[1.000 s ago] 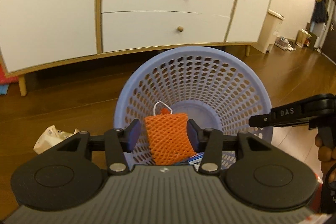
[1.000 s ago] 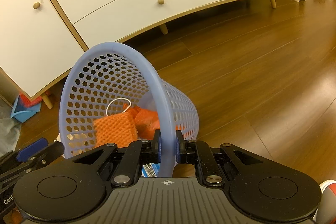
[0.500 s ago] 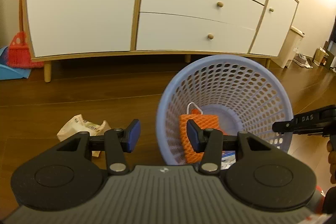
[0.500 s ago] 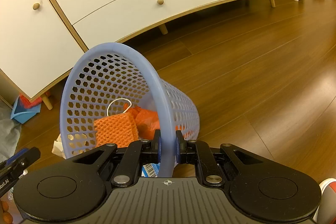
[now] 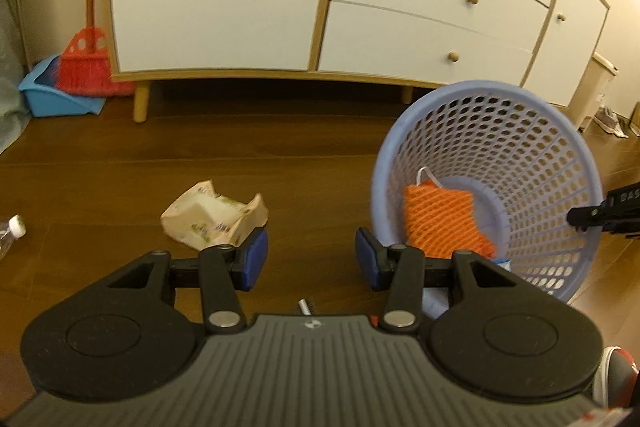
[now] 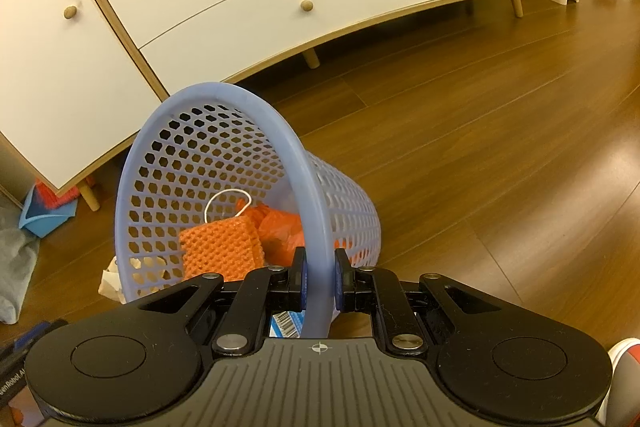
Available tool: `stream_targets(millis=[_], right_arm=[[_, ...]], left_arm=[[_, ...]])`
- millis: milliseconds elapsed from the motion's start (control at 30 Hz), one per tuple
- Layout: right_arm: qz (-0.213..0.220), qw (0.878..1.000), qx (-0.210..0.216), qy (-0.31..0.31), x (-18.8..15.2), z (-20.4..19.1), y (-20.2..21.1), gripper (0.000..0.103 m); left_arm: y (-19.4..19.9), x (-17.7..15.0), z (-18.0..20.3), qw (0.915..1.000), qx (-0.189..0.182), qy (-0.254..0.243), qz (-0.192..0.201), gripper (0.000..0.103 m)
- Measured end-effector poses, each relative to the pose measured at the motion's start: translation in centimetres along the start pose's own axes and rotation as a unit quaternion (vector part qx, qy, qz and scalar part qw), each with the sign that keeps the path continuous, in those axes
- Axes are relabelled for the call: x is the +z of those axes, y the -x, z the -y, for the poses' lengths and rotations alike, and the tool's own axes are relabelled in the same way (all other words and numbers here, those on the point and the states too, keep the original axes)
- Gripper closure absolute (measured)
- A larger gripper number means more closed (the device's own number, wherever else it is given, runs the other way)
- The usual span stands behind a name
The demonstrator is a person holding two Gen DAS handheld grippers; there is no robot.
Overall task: Collect trash
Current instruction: 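Lower the left tool to the white toothbrush and grasp it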
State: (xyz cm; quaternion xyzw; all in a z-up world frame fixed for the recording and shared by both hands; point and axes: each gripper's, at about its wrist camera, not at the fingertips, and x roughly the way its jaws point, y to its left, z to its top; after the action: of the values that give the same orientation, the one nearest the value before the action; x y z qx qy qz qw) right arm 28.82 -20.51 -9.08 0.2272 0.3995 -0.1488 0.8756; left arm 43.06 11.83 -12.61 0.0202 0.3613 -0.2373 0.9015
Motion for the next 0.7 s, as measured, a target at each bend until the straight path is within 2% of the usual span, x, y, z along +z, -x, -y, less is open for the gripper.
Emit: stream_targets(millis=[233, 433, 700], right_arm=[[0.002, 1.0, -0.001, 0.002, 0.0, 0.0, 0.0, 0.094], [0.002, 1.0, -0.002, 0.002, 0.0, 0.0, -0.2, 0.094], [0.002, 1.0, 0.0, 0.0, -0.1, 0.1, -0.2, 0.094]], left_arm=[[-1.2, -2.2, -0.9, 0.9994, 0.015, 0.005, -0.032, 0.06], [-3.5, -5.1, -0.4, 0.9967, 0.008, 0.012, -0.081, 0.06], [-5.3, -7.8, 0.3, 0.9925, 0.004, 0.028, -0.119, 0.061]])
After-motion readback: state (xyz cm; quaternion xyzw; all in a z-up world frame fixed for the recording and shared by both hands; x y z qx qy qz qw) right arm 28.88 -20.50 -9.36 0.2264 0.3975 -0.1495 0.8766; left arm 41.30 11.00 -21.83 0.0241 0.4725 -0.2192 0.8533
